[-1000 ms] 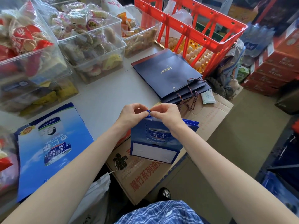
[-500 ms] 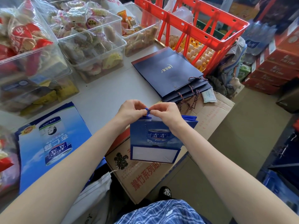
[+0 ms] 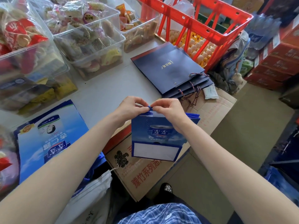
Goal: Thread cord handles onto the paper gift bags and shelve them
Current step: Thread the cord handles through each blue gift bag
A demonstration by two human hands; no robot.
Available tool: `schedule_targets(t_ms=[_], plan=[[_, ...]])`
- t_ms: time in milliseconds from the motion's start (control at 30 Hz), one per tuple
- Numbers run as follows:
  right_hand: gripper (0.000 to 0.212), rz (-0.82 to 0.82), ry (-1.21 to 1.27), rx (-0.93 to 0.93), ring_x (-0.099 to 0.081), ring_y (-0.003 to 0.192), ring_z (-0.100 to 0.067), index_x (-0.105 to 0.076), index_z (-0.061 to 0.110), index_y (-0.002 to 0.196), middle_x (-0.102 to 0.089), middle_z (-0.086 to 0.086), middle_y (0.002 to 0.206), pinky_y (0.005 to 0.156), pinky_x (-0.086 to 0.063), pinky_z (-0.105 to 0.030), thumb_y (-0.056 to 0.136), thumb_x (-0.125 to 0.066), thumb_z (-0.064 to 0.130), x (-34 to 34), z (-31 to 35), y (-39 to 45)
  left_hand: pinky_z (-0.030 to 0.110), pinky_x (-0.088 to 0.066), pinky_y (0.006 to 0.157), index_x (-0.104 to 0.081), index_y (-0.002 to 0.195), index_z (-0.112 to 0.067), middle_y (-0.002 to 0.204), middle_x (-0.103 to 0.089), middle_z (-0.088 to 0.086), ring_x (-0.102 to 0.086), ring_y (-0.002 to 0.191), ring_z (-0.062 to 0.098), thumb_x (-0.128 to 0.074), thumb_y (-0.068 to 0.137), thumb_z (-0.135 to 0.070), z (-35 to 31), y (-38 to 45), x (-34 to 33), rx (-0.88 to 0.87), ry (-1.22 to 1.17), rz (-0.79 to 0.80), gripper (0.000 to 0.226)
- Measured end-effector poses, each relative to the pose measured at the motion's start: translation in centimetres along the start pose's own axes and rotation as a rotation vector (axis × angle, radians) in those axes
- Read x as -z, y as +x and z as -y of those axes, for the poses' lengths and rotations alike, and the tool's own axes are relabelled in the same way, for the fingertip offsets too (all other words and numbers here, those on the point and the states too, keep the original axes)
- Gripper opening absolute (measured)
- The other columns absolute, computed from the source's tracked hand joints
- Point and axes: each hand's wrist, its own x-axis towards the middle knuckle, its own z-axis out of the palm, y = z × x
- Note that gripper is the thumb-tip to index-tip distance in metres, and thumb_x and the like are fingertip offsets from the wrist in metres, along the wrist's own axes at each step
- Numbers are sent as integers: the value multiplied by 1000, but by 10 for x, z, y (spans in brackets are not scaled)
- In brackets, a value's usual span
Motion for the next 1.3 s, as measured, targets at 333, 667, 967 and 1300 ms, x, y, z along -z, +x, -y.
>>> schedule_targets(t_ms=[333,667,967,1300], plan=[[11,-18,-5,-34,-69,81,-17,-70,8,95,-71,-8,91,79,-57,-29,85,-67,10,-3,2,3,28,-47,72,-62,82,-17,92,-71,8,-62,77,15,-62,88,-17,7,-2,6,-43,-62,72,7],[8,45,-209,84,-65,83,-15,-69,11,89,-67,0,86,80,-54,-24,86,-64,5,-1,7,4,17,-44,62,-65,78,-18,79,-70,0,-62,70,5,-66,85,-16,7,3,8,-62,-33,60,7],[17,63,-250,131,-66,82,-18,-69,8,99,-69,-5,90,76,-56,-28,82,-70,14,-3,2,1,16,-41,62,-66,78,-17,80,-65,-5,-59,78,7,-69,82,-27,8,9,4,-170,234,-87,11],[6,-9,-383,134,-64,72,-11,-68,13,89,-68,-1,86,60,-46,-9,85,-66,10,6,0,-8,30,-38,86,-63,99,-11,106,-63,2,-56,96,15,-42,97,-37,13,15,13,255,355,214,33]])
